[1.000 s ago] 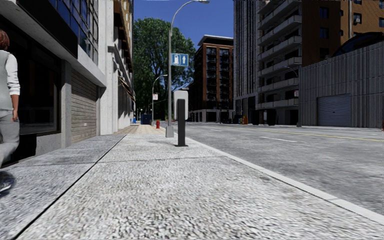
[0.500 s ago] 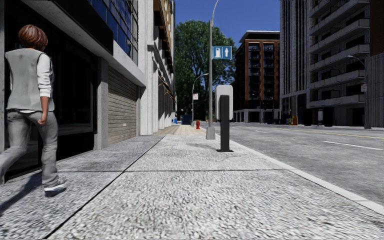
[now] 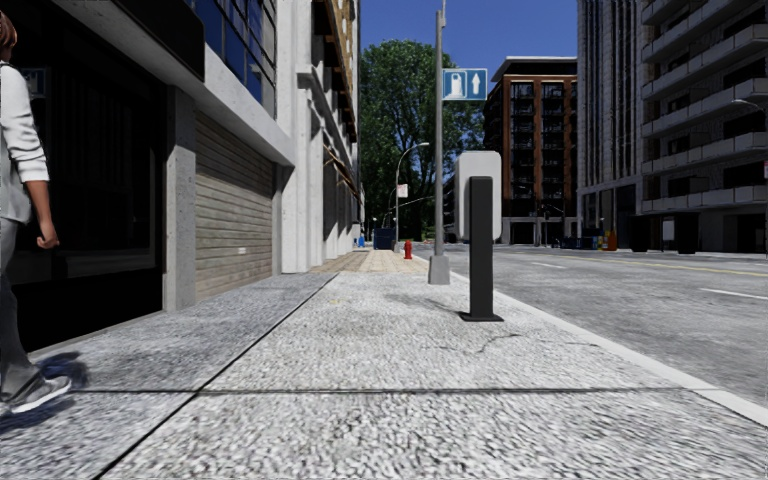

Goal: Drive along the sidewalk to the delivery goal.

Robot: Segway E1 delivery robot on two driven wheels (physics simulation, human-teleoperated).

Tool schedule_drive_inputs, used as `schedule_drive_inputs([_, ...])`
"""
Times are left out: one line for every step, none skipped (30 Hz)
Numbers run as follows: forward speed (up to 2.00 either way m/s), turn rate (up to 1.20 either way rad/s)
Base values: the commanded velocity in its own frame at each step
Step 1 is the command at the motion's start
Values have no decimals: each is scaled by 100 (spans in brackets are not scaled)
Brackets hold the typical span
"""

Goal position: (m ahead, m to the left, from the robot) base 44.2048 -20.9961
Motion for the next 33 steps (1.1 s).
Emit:
schedule_drive_inputs([200, 0])
schedule_drive_inputs([200, 0])
schedule_drive_inputs([200, 0])
schedule_drive_inputs([200, 0])
schedule_drive_inputs([200, 4])
schedule_drive_inputs([200, 13])
schedule_drive_inputs([200, 18])
schedule_drive_inputs([200, 18])
schedule_drive_inputs([200, 23])
schedule_drive_inputs([200, 35])
schedule_drive_inputs([200, 39])
schedule_drive_inputs([200, 39])
schedule_drive_inputs([200, 40])
schedule_drive_inputs([200, 40])
schedule_drive_inputs([200, 40])
schedule_drive_inputs([200, 40])
schedule_drive_inputs([200, 33])
schedule_drive_inputs([200, 0])
schedule_drive_inputs([200, 0])
schedule_drive_inputs([200, 0])
schedule_drive_inputs([200, 0])
schedule_drive_inputs([200, 0])
schedule_drive_inputs([200, 0])
schedule_drive_inputs([200, 0])
schedule_drive_inputs([200, 0])
schedule_drive_inputs([200, 0])
schedule_drive_inputs([200, 0])
schedule_drive_inputs([200, 0])
schedule_drive_inputs([200, 0])
schedule_drive_inputs([200, 0])
schedule_drive_inputs([200, 0])
schedule_drive_inputs([200, 0])
schedule_drive_inputs([200, 0])
